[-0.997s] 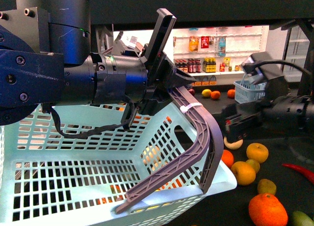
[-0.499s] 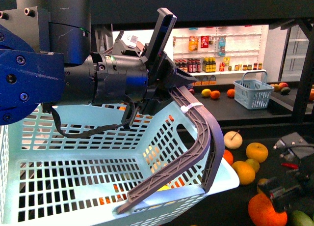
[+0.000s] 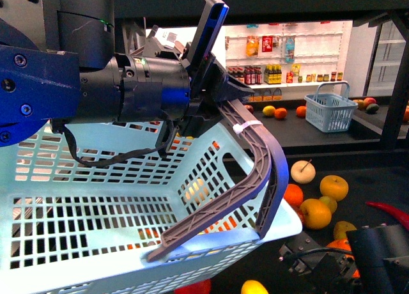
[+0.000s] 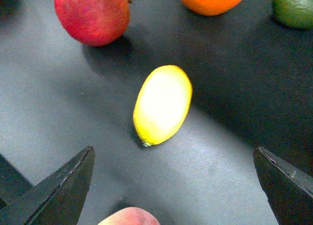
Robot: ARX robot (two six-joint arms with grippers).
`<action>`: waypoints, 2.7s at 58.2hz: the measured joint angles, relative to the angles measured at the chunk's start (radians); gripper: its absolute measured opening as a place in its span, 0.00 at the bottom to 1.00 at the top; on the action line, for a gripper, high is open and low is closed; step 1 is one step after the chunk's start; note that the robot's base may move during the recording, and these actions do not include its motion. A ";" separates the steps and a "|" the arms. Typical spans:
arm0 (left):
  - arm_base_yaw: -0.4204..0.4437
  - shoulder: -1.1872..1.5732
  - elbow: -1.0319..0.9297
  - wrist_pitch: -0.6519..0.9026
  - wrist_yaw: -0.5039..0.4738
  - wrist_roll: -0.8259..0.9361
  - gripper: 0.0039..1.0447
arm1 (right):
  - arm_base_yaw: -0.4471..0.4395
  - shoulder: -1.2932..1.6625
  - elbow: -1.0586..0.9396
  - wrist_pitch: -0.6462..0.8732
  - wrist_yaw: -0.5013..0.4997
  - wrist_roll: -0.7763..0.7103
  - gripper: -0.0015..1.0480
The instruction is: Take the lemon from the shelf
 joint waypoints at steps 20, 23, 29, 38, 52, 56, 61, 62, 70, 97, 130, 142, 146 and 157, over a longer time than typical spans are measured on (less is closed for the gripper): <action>0.000 0.000 0.000 0.000 0.011 -0.004 0.08 | 0.091 0.122 0.081 0.034 0.074 -0.027 0.93; 0.000 0.000 0.000 0.000 0.010 -0.004 0.08 | 0.095 0.141 0.103 0.037 0.091 -0.034 0.93; 0.000 0.000 0.000 0.000 0.003 -0.003 0.08 | 0.101 0.179 0.160 0.031 0.122 -0.051 0.93; 0.000 0.000 0.000 0.000 0.006 -0.004 0.08 | 0.112 0.227 0.248 0.000 0.154 -0.060 0.93; 0.000 0.000 0.000 0.000 0.007 -0.003 0.08 | 0.119 0.299 0.365 -0.064 0.192 -0.062 0.93; 0.000 0.000 0.000 0.000 0.006 -0.003 0.08 | 0.119 0.320 0.403 -0.088 0.200 -0.058 0.93; 0.000 0.000 0.000 0.000 0.005 -0.003 0.08 | 0.121 0.337 0.439 -0.110 0.210 -0.056 0.93; 0.000 0.000 0.000 0.000 0.005 -0.003 0.08 | 0.122 0.340 0.445 -0.114 0.212 -0.054 0.93; 0.000 0.000 0.000 0.000 0.006 -0.003 0.08 | 0.128 0.364 0.499 -0.144 0.217 -0.032 0.93; 0.000 0.000 0.000 0.000 0.006 -0.003 0.08 | 0.108 0.337 0.469 -0.129 0.206 0.005 0.48; -0.001 0.000 0.000 0.000 0.007 -0.003 0.08 | -0.209 -0.243 0.140 0.008 0.119 0.069 0.44; -0.001 0.000 0.000 0.000 0.006 -0.003 0.08 | -0.126 -0.473 0.069 -0.006 0.058 0.195 0.44; -0.001 0.000 0.000 0.000 0.007 -0.004 0.08 | -0.092 -0.507 0.046 -0.010 0.051 0.222 0.44; -0.001 0.000 0.000 0.000 0.006 -0.003 0.08 | -0.004 -0.532 0.002 -0.023 0.050 0.279 0.44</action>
